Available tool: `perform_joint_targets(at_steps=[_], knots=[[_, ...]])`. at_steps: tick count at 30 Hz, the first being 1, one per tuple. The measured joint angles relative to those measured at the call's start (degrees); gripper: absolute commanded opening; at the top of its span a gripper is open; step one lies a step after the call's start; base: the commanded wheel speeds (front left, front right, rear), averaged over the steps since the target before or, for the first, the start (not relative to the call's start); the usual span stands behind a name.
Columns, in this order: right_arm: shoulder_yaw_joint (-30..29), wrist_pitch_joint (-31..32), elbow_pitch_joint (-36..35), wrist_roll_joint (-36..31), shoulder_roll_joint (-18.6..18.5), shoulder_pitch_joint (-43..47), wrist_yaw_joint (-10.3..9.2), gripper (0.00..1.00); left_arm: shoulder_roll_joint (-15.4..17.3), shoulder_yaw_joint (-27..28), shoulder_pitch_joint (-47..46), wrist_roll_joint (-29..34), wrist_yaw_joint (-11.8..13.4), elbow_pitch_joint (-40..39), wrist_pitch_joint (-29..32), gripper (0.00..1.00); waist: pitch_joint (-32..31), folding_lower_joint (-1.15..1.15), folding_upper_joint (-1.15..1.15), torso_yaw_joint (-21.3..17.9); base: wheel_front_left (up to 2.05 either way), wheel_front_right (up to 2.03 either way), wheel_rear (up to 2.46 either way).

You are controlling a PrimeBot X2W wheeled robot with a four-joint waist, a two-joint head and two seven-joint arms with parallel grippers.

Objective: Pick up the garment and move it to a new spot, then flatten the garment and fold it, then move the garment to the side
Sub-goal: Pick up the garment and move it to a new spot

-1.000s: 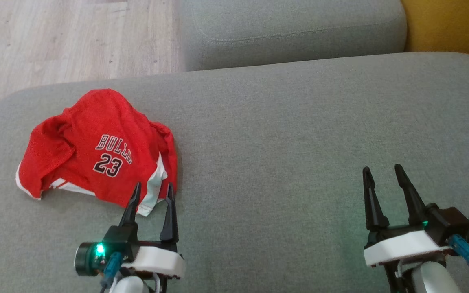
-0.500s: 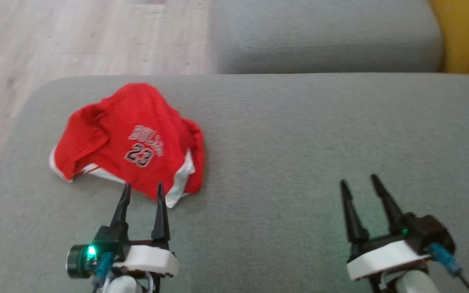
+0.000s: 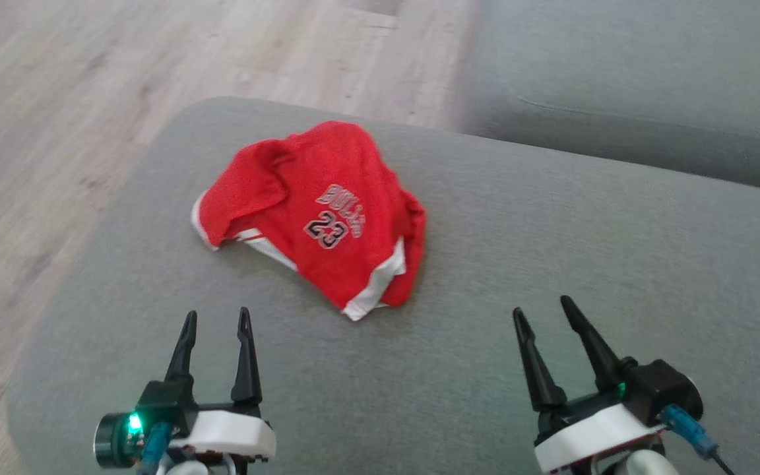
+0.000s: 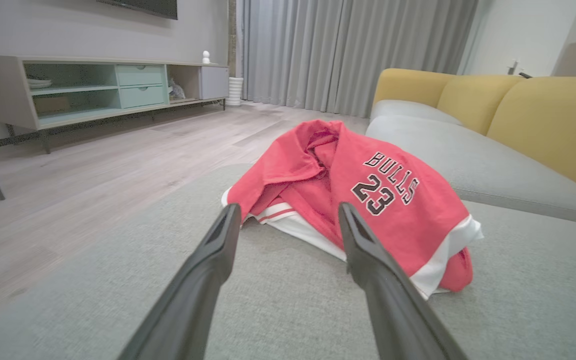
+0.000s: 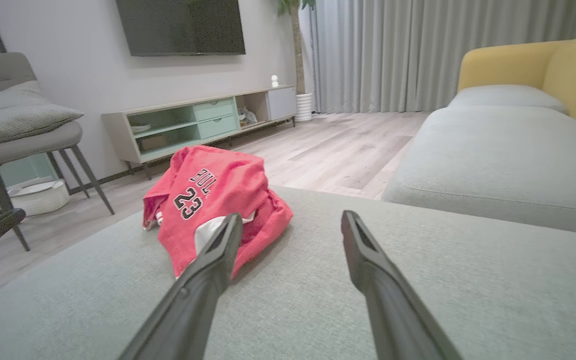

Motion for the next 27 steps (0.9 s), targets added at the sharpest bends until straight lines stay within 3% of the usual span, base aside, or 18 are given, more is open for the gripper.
perform_joint_targets(at_steps=[8, 13, 21, 27], knots=[[1.2, 0.0, -0.5, 0.0, 0.0, 0.1, 0.0, 1.0, 0.0, 0.5, 0.0, 0.4, -0.8, 0.0, 0.0, 1.0, 0.3, 0.0, 0.0, 5.7, 0.0, 0.0, 0.0], [0.9, 0.0, -0.6, 0.0, 0.0, 0.1, 0.0, 1.0, 0.0, 0.5, 0.0, 0.9, -0.9, 0.0, 0.0, 1.0, 1.2, 0.0, 0.0, 7.3, 0.0, 0.0, 0.0], [-0.2, 0.0, -0.8, -0.6, 0.0, -0.1, 0.0, 1.0, 0.1, 0.4, -1.8, 1.7, -1.8, -0.3, 0.0, 1.0, 2.3, 0.0, 0.0, 5.0, 0.0, 0.0, 0.0], [-1.5, 0.0, -1.6, -2.4, 0.0, -1.7, 0.0, 1.0, 1.7, -0.7, -12.3, 2.9, -5.6, 1.7, 1.5, 1.0, 5.8, 0.01, 0.0, 1.9, 0.0, 0.0, 0.0]])
